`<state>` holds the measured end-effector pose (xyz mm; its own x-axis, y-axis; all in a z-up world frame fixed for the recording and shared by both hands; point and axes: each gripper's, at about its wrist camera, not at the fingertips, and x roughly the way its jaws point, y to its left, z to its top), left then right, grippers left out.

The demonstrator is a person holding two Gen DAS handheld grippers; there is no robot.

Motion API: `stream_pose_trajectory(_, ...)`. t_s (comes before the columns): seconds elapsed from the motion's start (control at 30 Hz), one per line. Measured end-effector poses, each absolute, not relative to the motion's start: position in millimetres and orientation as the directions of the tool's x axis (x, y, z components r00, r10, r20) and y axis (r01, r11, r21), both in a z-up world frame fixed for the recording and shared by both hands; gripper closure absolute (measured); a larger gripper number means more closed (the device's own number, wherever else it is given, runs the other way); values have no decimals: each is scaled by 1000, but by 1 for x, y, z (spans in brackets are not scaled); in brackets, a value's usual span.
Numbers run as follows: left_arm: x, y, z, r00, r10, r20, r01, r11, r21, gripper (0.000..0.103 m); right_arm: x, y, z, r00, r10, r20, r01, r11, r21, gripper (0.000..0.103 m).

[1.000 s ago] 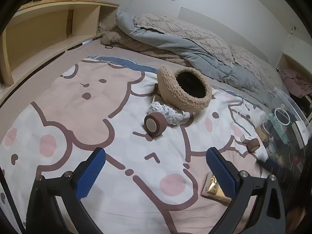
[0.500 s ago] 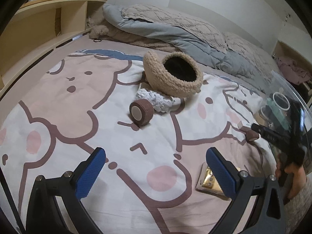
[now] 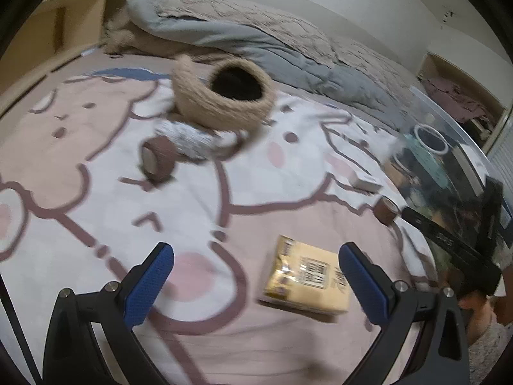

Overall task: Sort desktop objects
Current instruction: 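Lower the right gripper onto the brown tape roll while the left approaches the tissue pack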

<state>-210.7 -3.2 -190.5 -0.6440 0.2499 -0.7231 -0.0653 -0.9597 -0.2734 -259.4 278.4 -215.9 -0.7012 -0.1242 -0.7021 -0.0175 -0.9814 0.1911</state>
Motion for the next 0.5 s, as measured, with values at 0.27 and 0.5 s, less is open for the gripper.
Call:
stream_pose_trajectory(0.27,-212,27,-207,-599,291,-746,-147,-956,-255,0,-269,263,-221,-698,-99,-709,3,-991,136,32)
stream_pose_trajectory(0.5,-214,50,-223,-569,288,-771,-198,-957,-211,0,-273,274,-227,-684,-101,-723,-31,-985,167,32)
